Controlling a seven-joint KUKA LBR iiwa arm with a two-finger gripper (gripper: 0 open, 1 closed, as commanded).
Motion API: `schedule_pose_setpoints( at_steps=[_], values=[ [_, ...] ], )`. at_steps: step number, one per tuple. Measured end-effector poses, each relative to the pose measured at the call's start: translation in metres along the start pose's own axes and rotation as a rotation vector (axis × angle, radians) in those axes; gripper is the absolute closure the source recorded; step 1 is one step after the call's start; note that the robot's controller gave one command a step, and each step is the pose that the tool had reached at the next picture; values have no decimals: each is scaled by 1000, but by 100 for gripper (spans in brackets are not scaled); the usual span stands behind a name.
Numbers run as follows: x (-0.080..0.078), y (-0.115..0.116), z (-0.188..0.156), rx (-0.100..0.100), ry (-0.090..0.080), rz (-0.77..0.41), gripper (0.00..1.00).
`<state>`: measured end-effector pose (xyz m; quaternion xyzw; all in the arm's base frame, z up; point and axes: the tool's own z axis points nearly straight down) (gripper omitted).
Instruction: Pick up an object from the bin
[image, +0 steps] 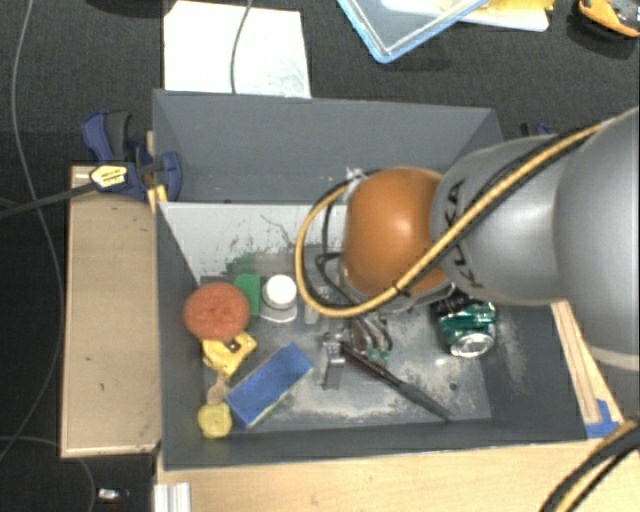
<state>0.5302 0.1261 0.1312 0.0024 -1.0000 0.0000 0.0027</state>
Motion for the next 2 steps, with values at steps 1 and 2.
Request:
schedule_pose_setpoints(
  at_steps=[1,2],
  values=[
    [-2,-1,-4,-1,-7,4,0],
    [-20,-22,-6,-4,-6,96,0]
  ],
)
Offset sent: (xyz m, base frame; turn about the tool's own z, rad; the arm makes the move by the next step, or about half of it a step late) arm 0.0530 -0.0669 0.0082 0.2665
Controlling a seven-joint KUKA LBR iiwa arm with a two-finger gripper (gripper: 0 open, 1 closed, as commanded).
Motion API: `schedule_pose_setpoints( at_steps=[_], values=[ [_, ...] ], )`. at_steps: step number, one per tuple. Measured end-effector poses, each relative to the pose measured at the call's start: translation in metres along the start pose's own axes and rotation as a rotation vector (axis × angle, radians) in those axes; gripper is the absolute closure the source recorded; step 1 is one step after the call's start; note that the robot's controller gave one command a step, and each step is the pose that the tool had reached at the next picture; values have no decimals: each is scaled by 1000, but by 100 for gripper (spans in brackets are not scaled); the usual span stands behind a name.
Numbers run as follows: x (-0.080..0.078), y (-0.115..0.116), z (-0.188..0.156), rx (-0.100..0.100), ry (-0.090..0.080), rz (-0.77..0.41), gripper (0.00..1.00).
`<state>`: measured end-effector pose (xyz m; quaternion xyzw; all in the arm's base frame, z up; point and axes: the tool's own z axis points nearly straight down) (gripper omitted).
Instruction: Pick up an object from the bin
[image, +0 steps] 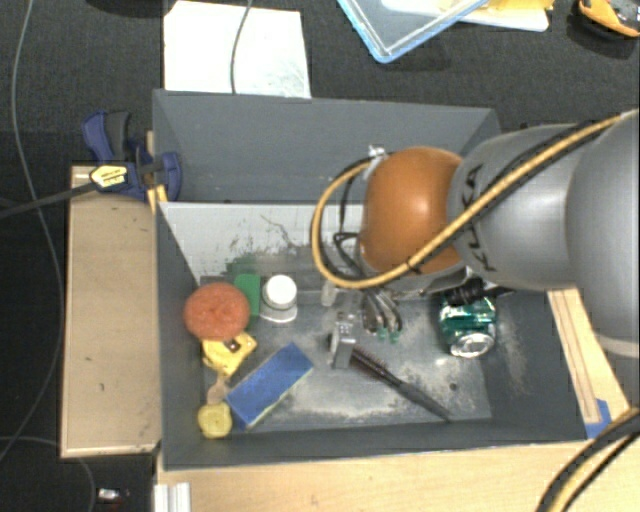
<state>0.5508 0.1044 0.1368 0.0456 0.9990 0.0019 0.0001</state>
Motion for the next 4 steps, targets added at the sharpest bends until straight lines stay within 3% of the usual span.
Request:
schedule_pose_setpoints(
  at_steps=[1,2,3,4],
  values=[
    [0,-70,39,2,-6,78,0],
    [-11,-112,41,-2,-14,128,0],
    [-2,-104,53,2,-7,197,0],
    [-31,-83,61,1,-13,70,0]
  ],
)
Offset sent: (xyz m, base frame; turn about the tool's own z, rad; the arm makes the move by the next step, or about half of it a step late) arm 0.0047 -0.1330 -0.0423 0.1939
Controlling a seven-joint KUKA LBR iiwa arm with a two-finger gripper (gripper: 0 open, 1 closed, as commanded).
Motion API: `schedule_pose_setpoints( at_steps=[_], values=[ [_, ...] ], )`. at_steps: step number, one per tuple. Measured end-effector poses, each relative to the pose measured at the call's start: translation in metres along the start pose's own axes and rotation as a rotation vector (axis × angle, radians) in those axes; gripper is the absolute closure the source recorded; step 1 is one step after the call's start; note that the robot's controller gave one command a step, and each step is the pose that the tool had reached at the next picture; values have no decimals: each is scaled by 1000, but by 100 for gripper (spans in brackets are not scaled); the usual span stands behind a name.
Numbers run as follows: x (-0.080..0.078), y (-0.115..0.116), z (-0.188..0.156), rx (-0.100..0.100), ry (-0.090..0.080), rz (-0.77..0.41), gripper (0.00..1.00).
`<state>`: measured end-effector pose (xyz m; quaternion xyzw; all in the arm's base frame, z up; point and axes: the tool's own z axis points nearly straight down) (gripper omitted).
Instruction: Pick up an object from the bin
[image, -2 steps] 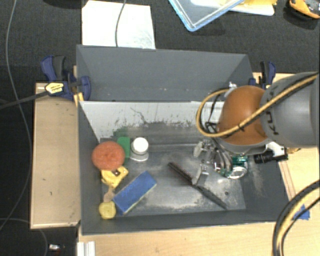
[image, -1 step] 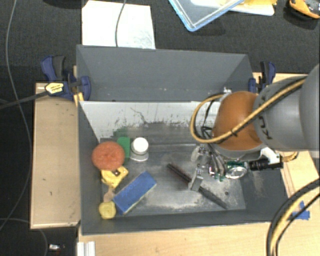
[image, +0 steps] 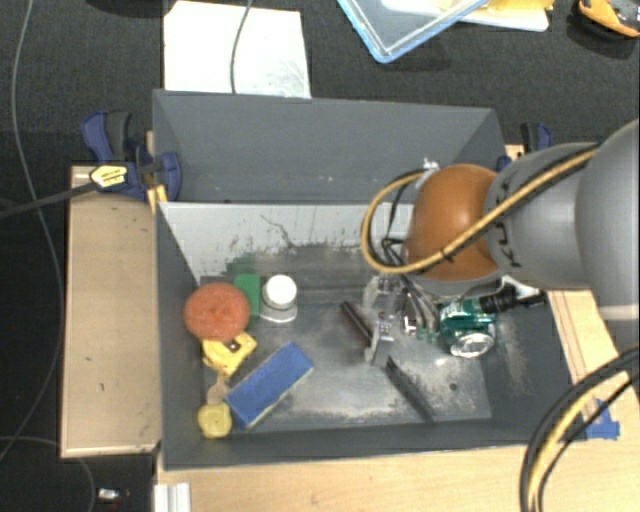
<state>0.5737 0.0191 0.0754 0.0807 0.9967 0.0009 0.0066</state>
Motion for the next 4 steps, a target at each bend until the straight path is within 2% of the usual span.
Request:
schedule_pose_setpoints(
  at_steps=[1,2,3,4],
  values=[
    [21,19,3,0,4,166,0],
    [-6,4,5,-2,-6,171,100],
    [-6,4,5,-2,-6,172,100],
    [-10,0,-51,0,0,159,100]
  ],
)
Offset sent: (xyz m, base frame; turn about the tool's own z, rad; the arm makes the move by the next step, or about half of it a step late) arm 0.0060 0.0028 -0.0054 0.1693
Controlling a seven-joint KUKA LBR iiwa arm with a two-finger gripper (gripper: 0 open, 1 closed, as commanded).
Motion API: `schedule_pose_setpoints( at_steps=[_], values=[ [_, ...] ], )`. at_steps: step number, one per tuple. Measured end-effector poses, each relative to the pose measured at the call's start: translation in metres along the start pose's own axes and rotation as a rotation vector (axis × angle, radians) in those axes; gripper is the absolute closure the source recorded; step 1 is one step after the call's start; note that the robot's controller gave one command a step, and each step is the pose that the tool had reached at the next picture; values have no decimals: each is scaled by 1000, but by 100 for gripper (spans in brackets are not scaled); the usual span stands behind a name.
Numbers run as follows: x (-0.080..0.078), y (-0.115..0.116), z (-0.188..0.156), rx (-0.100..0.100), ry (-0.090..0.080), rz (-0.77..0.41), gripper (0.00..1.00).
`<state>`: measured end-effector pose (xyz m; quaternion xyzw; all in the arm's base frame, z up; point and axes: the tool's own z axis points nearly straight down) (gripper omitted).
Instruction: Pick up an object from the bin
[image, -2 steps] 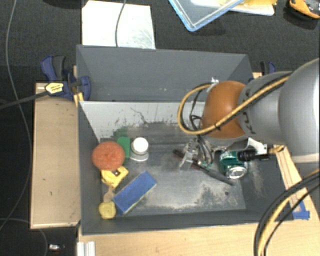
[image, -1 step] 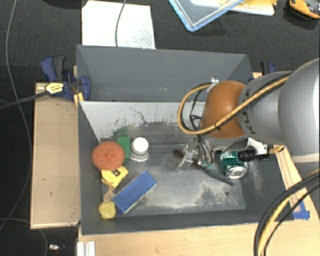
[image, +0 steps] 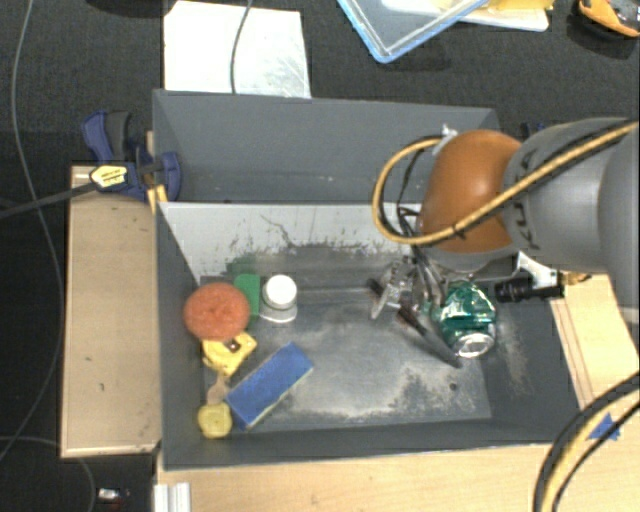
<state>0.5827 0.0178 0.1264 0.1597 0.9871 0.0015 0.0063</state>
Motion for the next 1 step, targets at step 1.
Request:
schedule_pose_setpoints(
  at_steps=[1],
  values=[
    [-4,-21,-76,1,3,-13,100]
  ],
)
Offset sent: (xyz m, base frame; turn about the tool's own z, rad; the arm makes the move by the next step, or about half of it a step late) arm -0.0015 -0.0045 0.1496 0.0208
